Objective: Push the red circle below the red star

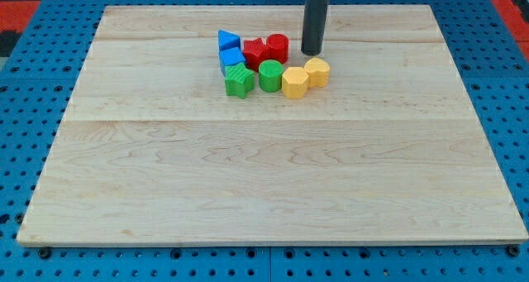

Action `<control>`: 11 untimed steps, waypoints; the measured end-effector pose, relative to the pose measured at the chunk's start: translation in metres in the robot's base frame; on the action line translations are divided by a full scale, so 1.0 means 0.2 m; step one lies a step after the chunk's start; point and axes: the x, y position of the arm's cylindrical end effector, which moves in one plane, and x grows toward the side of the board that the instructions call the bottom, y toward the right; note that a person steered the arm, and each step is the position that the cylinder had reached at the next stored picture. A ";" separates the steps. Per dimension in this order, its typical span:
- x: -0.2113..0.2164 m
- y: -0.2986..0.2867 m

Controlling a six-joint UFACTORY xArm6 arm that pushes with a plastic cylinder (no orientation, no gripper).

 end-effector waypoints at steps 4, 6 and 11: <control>0.06 -0.22; -0.17 -0.20; -0.04 0.00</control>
